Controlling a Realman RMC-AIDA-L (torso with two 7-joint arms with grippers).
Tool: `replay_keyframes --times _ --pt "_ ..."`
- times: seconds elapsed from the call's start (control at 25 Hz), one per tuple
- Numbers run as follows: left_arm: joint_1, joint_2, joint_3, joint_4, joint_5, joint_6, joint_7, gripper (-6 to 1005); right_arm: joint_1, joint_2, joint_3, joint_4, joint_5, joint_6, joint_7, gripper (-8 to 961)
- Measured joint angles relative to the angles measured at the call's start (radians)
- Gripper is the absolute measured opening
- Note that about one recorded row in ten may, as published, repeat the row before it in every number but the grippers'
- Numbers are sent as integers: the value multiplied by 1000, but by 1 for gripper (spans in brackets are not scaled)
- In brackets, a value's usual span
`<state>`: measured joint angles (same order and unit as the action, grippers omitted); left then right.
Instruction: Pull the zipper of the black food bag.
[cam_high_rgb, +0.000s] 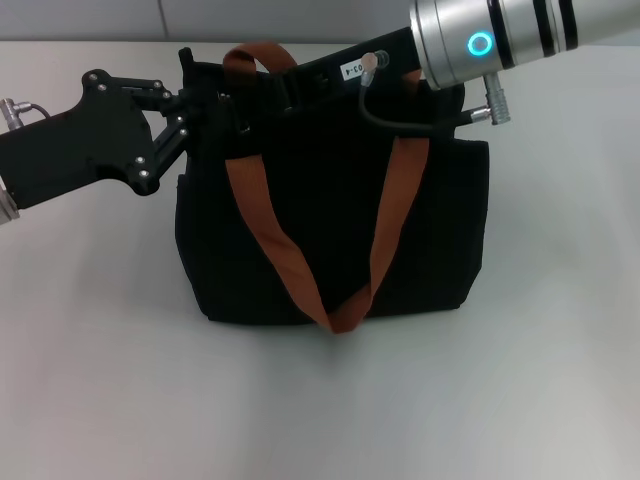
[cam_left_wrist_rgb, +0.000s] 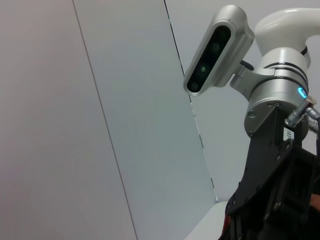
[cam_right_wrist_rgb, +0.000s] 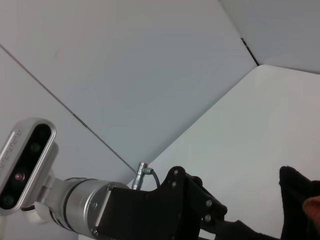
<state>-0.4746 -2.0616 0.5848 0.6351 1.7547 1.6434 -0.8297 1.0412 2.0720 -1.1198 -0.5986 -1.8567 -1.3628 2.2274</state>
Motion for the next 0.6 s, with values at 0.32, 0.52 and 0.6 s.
replay_keyframes --times 0.32,0.52,0.6 --pt "4 0 -2 0 0 0 2 69 4 2 0 -4 -22 1 0 228" --pt "7 0 -2 0 0 0 1 69 2 3 0 -6 -24 1 0 149" --pt "8 0 -3 0 0 0 1 69 2 3 0 -6 -24 1 0 132"
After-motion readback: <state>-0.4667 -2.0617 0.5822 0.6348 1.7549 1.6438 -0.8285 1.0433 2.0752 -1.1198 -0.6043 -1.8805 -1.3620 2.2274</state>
